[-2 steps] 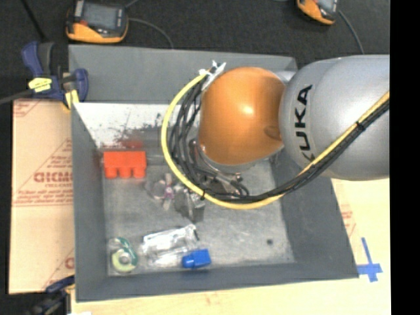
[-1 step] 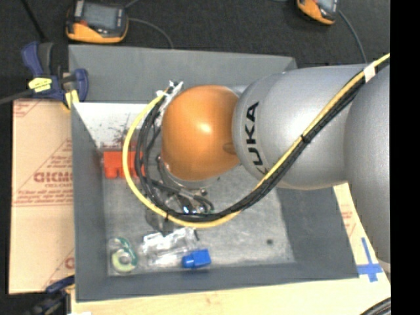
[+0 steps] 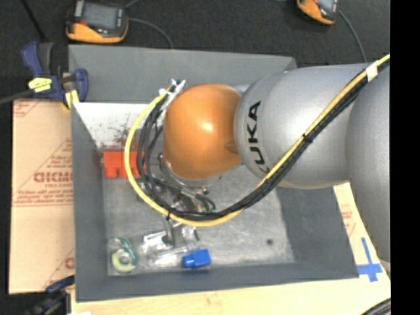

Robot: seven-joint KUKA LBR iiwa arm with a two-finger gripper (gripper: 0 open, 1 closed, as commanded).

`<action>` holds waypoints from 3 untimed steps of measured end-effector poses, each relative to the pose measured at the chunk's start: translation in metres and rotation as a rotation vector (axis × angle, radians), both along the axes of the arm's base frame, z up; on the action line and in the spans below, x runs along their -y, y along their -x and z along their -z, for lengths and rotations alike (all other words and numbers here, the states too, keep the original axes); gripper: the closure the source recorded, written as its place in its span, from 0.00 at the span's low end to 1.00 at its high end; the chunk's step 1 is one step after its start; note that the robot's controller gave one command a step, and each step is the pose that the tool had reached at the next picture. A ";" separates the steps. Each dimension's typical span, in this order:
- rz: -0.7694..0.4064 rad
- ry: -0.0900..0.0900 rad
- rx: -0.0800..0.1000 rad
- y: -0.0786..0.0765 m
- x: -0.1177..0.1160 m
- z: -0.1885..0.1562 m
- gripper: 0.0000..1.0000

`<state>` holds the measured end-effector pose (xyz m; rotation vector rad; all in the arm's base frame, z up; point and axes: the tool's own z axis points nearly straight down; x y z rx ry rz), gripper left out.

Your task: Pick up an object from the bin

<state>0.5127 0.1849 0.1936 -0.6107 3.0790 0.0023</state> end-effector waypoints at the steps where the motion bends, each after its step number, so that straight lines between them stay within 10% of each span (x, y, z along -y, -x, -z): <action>1: -0.578 0.003 -0.002 0.013 0.036 0.102 0.00; 2: -0.570 0.004 0.017 0.007 0.036 0.097 1.00; 3: -0.567 0.001 0.011 -0.007 0.002 -0.003 1.00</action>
Offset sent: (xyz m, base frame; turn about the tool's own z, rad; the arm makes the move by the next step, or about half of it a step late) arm -0.0140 -0.0350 -0.1022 -0.5808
